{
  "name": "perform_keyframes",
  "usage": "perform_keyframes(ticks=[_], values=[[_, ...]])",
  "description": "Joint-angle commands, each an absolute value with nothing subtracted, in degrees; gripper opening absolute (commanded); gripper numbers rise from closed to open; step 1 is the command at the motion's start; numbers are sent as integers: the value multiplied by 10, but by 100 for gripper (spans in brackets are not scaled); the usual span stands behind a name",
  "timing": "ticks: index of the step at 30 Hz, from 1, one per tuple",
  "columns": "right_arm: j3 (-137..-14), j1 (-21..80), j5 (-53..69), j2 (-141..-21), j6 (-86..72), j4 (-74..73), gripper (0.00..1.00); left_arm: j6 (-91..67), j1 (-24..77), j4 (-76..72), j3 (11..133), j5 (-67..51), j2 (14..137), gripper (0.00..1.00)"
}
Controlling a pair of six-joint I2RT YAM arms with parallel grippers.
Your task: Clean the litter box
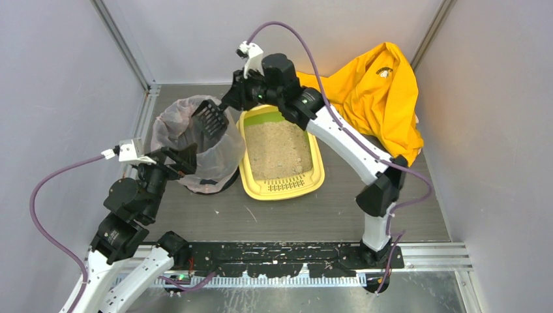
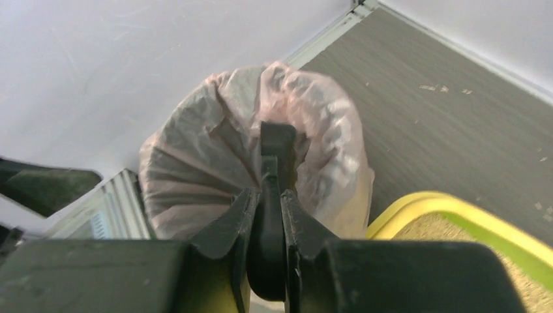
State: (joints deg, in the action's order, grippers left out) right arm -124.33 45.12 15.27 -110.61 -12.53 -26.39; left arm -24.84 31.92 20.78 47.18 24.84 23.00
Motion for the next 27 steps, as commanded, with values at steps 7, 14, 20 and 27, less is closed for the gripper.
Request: perform_keyframes(ticks=[7, 14, 20, 27], values=[[-960, 375, 126, -777, -236, -49, 1, -270, 320, 250, 521, 172, 238, 100], [-812, 291, 81, -661, -241, -97, 1, -320, 321, 174, 514, 125, 304, 100], [-734, 249, 70, -654, -241, -92, 1, -311, 321, 45, 527, 197, 401, 100], [-706, 223, 76, -725, -248, -19, 1, -190, 320, -95, 642, 218, 567, 98]])
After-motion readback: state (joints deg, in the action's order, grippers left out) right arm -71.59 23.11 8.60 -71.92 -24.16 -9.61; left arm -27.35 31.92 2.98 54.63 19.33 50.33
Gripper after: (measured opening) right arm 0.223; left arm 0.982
